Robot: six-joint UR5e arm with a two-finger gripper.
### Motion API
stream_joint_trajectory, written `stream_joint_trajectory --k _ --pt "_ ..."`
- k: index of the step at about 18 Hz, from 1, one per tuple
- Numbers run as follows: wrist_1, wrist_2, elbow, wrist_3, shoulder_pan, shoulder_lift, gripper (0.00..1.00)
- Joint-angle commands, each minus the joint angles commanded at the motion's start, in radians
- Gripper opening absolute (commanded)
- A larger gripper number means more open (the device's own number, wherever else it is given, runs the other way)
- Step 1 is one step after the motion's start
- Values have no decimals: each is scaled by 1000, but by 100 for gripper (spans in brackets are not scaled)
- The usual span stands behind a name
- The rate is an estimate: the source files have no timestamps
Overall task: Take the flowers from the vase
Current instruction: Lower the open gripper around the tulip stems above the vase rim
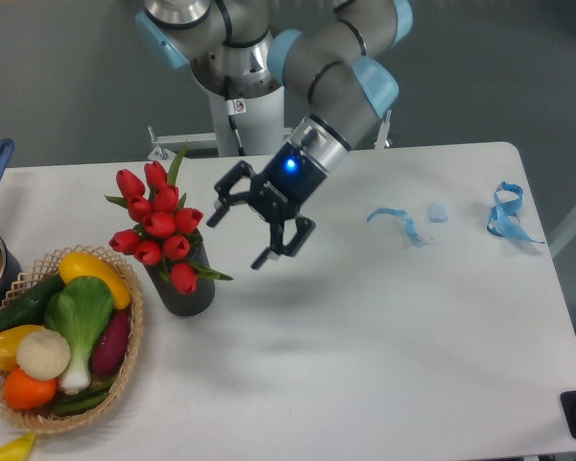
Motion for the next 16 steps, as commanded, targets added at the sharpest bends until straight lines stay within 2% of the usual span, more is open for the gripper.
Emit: stream_joint_trajectory --k 3,10,12,16 --pt "0 0 -26 11 -9 5 100" --pt "2 -37 -23 21 -44 -14 100" --pt "2 -35 -19 21 -46 -27 100" --pt "12 -37 3 20 -95 -76 100"
